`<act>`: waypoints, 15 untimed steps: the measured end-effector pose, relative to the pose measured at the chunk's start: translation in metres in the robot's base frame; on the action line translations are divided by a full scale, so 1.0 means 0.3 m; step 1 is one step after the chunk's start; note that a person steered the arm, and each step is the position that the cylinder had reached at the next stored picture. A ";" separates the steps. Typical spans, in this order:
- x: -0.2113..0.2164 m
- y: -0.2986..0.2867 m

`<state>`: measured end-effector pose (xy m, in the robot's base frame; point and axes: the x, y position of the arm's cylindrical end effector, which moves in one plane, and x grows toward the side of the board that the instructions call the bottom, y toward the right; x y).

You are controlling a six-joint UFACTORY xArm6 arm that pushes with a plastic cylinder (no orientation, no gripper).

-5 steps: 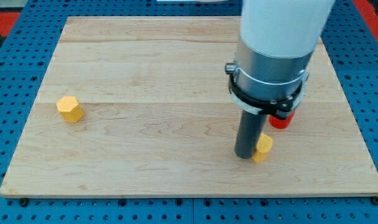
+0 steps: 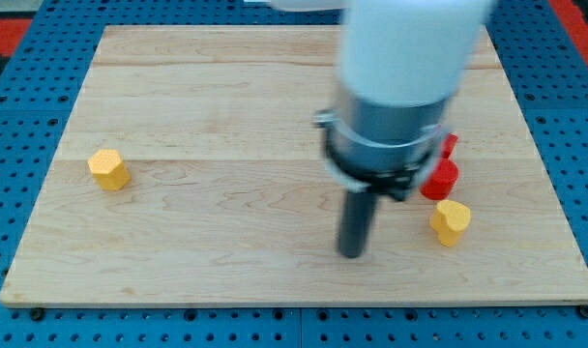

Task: Keep yellow hexagon parallel left to yellow heart

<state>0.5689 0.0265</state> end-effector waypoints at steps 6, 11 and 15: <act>0.002 -0.665; 0.002 -0.761; -0.256 -0.937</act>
<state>0.4923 -0.2547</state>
